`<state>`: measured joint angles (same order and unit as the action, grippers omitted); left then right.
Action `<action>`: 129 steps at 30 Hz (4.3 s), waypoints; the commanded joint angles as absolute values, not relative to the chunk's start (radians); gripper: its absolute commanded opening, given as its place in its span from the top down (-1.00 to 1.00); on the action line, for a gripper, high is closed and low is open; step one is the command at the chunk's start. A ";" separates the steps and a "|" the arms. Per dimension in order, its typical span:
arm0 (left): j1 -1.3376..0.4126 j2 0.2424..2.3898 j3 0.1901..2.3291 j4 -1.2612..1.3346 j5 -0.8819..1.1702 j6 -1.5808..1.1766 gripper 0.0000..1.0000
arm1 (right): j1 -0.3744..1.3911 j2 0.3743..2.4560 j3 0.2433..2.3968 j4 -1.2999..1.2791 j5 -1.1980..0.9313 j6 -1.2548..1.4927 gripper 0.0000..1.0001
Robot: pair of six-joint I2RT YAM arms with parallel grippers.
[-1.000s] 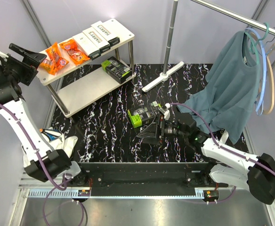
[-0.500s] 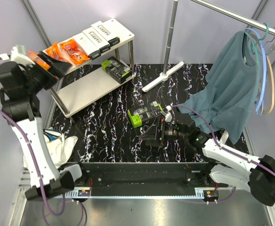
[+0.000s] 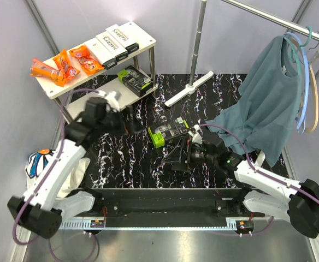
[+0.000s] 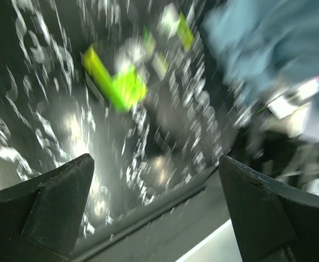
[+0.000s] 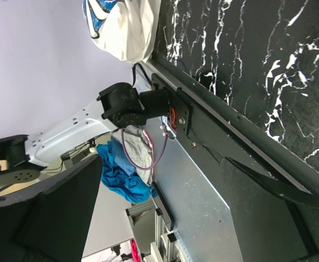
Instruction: Place and organize the shaving razors onto the shelf
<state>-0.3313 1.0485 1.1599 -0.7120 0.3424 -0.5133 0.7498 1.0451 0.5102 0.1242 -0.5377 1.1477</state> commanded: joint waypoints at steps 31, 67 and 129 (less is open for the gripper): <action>-0.540 1.828 1.503 -0.500 0.041 -0.322 -0.98 | 0.469 1.402 0.669 0.087 -0.153 1.147 -0.99; -0.614 1.678 1.049 -0.333 0.333 -0.540 -0.98 | 0.465 1.640 0.574 0.442 -0.311 1.183 -0.96; -0.873 1.015 0.364 -0.193 0.454 -1.097 -0.75 | 0.884 1.089 0.371 -0.092 -0.290 1.296 -0.49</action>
<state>-0.8577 1.0245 0.3706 -0.2031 0.4641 -1.0561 0.8684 1.0752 0.3683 -0.0937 -0.2787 1.2888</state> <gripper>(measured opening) 0.875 0.770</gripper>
